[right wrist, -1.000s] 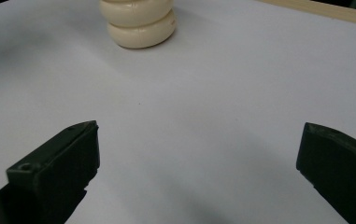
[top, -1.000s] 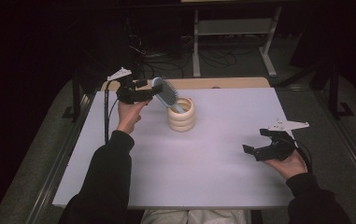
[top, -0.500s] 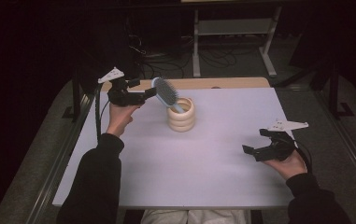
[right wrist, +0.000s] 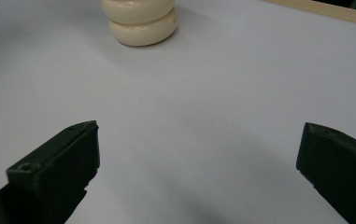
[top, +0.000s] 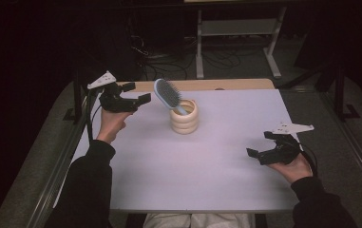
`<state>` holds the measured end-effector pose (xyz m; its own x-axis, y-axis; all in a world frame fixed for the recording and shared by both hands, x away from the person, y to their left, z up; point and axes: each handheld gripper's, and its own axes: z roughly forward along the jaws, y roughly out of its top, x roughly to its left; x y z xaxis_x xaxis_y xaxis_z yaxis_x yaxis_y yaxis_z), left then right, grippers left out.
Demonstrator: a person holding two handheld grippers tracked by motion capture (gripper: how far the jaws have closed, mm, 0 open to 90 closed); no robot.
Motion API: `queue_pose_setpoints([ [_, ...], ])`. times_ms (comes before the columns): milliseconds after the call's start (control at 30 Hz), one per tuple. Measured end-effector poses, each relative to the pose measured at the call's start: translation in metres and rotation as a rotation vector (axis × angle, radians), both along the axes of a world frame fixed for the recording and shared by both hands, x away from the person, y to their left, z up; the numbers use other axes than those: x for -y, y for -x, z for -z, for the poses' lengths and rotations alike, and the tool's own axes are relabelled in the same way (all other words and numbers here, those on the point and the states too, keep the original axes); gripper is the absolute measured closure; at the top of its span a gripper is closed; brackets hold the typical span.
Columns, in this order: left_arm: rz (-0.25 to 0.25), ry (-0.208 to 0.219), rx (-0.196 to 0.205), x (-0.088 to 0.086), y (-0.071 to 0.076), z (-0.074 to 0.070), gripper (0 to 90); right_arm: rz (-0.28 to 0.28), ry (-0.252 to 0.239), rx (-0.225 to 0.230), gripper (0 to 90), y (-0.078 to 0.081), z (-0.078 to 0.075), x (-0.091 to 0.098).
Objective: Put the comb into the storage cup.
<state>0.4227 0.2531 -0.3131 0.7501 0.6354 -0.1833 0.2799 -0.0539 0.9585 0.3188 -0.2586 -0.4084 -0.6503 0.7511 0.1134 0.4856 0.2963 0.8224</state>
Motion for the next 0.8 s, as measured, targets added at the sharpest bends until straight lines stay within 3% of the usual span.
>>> queue_pose_setpoints([
  [800,-0.01,-0.031,-0.003,-0.041,0.03,0.001,0.0,0.003,0.01,0.013,0.0,0.001,0.0,0.0],
])
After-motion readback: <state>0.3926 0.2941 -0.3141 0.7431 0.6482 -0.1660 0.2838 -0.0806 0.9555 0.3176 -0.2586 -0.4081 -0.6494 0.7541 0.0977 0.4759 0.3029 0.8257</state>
